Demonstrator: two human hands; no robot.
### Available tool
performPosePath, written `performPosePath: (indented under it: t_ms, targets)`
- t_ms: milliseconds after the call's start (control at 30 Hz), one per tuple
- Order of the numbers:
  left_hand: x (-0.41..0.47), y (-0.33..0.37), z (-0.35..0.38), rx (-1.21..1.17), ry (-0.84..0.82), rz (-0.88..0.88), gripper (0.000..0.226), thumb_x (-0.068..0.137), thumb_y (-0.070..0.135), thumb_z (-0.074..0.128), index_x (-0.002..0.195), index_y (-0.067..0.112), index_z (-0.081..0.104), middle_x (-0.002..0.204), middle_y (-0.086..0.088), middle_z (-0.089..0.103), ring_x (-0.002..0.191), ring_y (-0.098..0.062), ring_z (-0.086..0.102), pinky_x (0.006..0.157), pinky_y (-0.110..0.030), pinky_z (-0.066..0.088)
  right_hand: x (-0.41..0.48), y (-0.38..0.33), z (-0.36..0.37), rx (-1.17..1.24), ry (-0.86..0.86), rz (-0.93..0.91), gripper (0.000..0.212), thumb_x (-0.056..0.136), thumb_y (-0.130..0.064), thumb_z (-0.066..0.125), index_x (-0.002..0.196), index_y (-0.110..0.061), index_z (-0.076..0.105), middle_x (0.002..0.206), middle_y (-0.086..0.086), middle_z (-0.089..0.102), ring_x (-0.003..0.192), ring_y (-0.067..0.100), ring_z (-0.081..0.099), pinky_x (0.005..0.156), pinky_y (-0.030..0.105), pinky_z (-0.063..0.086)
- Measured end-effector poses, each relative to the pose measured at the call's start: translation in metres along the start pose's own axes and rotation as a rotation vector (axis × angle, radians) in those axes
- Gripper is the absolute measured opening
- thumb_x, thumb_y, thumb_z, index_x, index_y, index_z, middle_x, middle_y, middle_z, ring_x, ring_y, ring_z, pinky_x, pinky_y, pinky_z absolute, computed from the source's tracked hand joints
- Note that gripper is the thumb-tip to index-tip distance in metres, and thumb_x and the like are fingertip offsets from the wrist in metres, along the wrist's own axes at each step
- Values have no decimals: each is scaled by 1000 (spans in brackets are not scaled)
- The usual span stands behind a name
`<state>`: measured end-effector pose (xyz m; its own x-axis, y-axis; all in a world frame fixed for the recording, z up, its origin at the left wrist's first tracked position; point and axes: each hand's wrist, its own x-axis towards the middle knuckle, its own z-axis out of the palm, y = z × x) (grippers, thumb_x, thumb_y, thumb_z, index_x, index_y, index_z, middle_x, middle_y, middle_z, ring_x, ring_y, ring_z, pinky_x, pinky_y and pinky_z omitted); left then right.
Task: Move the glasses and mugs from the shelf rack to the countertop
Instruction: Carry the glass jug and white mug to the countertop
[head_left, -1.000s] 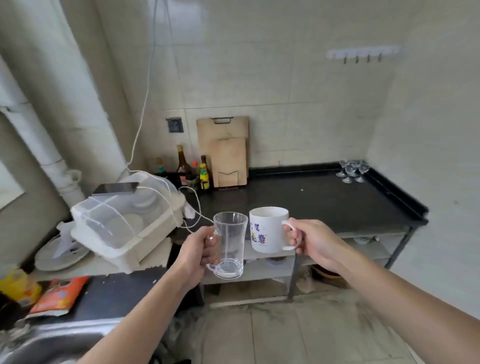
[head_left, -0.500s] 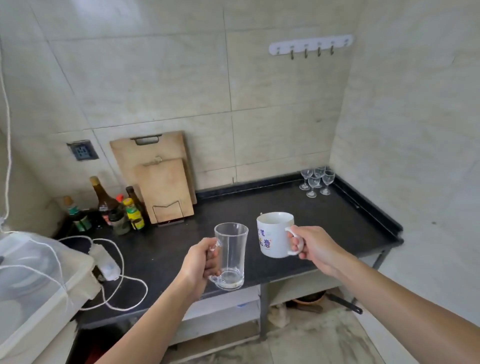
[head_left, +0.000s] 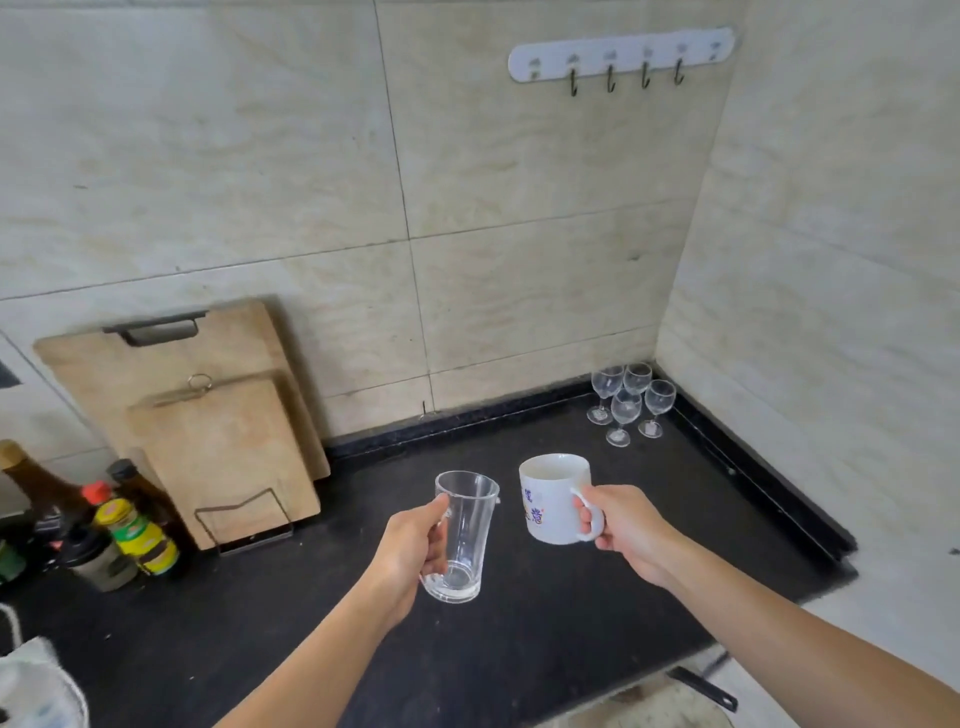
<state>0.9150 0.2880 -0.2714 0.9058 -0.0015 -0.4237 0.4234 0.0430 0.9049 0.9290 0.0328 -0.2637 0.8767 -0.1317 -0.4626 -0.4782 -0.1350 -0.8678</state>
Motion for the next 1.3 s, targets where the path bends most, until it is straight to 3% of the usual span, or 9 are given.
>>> performPosePath:
  t_ms: [133, 300, 533, 667, 767, 900, 1033, 1167, 1300]
  targets:
    - [68, 16, 19, -3, -12, -18, 42, 97, 27, 49, 56, 17, 41, 51, 3, 29, 44, -12, 24, 45, -26, 25, 59, -15, -8, -23, 29, 37, 23, 89, -17, 51, 73, -9, 66, 69, 5, 62, 66, 15, 55, 61, 26, 42]
    - [143, 26, 41, 151, 5, -55, 46, 98, 27, 49, 54, 14, 44, 46, 1, 39, 46, -14, 34, 53, -27, 33, 134, -20, -20, -60, 49, 90, 28, 91, -18, 50, 70, -10, 67, 70, 3, 66, 70, 15, 59, 64, 28, 45]
    - [240, 32, 81, 328, 76, -144, 52, 98, 31, 44, 49, 14, 47, 61, -5, 49, 67, -18, 47, 73, -31, 39, 256, -17, -29, -80, -1, 119, 27, 94, -18, 50, 81, -5, 69, 84, 7, 67, 80, 18, 55, 68, 30, 41]
    - [291, 28, 102, 322, 56, -236, 36, 98, 31, 42, 69, 13, 53, 80, -7, 54, 79, -22, 49, 86, -38, 40, 320, -10, -29, -108, -27, 90, 28, 96, -20, 53, 97, 1, 72, 99, 11, 61, 85, 21, 48, 73, 31, 38]
    - [324, 23, 116, 247, 103, -283, 25, 97, 28, 44, 82, 12, 56, 89, -10, 57, 84, -24, 49, 83, -36, 40, 356, -5, -29, -92, -48, 112, 30, 96, -22, 53, 95, 1, 71, 100, 11, 61, 85, 21, 47, 73, 32, 39]
    - [353, 15, 130, 177, 134, -292, 26, 95, 20, 45, 97, 3, 65, 93, -13, 61, 87, -26, 53, 86, -40, 44, 387, 5, -29, -82, -81, 126, 30, 97, -23, 52, 94, -1, 71, 98, 9, 61, 84, 19, 48, 74, 31, 40]
    - [368, 14, 140, 181, 147, -310, 15, 87, 9, 48, 79, 2, 60, 87, -16, 61, 84, -27, 52, 89, -40, 46, 402, 9, -28, -76, -108, 128, 23, 98, -24, 52, 86, -15, 70, 98, 5, 61, 87, 19, 52, 78, 32, 45]
    - [376, 13, 146, 154, 157, -297, 29, 82, 10, 52, 100, -9, 65, 109, -27, 67, 87, -26, 57, 102, -47, 46, 412, 13, -31, -99, -131, 119, 23, 99, -24, 51, 92, -13, 70, 102, 5, 61, 95, 22, 54, 78, 32, 44]
    - [377, 16, 148, 174, 138, -284, 28, 68, 23, 47, 86, 8, 62, 92, -16, 63, 85, -24, 52, 108, -50, 39, 416, 19, -34, -138, -152, 104, 25, 101, -23, 48, 97, -10, 69, 105, 10, 63, 96, 22, 54, 93, 42, 49]
